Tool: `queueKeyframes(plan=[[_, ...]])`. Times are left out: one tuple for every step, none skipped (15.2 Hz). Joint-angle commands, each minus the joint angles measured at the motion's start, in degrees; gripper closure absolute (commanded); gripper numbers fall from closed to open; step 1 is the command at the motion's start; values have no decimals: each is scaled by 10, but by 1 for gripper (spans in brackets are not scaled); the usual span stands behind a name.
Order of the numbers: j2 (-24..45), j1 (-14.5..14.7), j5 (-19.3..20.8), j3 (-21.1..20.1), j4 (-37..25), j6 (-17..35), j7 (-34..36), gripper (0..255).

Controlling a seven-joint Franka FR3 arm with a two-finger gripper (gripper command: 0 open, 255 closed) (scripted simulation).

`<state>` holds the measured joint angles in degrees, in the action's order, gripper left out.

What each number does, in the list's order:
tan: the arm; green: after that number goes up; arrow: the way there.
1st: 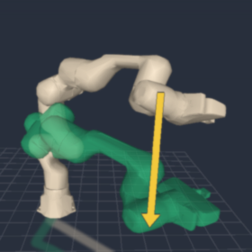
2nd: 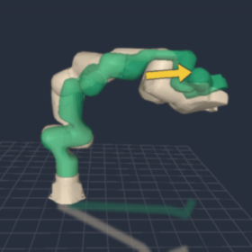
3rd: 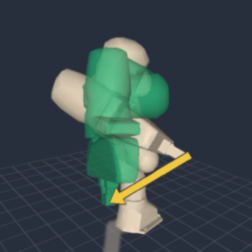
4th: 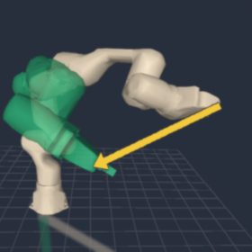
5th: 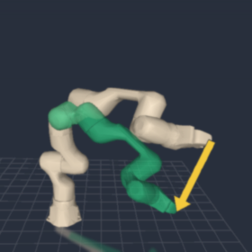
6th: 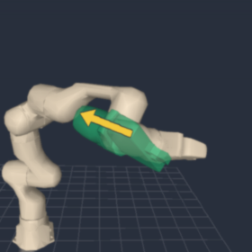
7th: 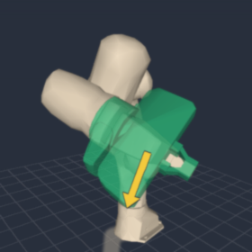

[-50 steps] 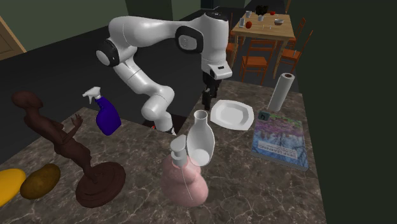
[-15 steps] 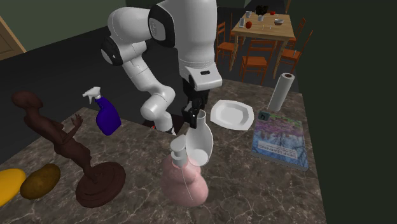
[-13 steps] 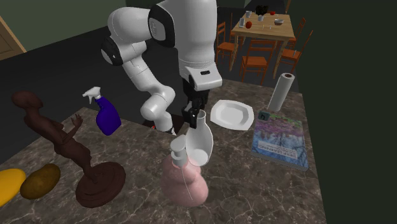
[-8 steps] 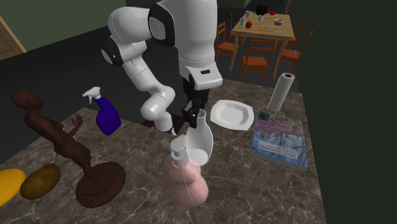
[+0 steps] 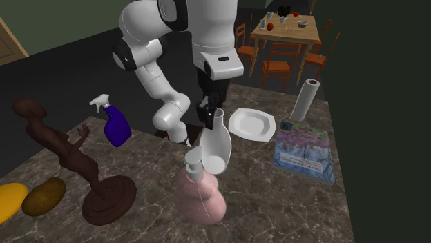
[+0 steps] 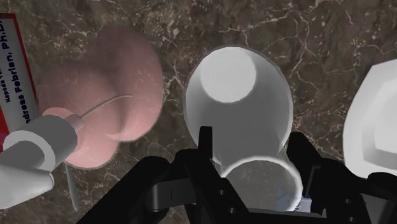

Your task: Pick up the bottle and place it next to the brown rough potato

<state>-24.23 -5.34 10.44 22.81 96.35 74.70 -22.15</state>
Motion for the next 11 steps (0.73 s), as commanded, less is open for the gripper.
queueKeyframes(plan=[[10, 1, -2, 1, -26, -17, -4, 255], [15, 2, -4, 2, -40, -25, -5, 255], [21, 2, -5, 3, -53, -33, -7, 255], [27, 3, -6, 4, -67, -41, -9, 255], [33, 4, -8, 5, -81, -49, -11, 255], [39, 4, -10, 6, -96, -58, -14, 255], [45, 5, -11, 7, -110, -66, -16, 255], [52, 5, -13, 9, -125, -75, -18, 255], [59, 6, -15, 11, -141, -84, -21, 255], [67, 6, -17, 12, -157, -93, -24, 255], [74, 6, -19, 15, -174, -102, -27, 255]])
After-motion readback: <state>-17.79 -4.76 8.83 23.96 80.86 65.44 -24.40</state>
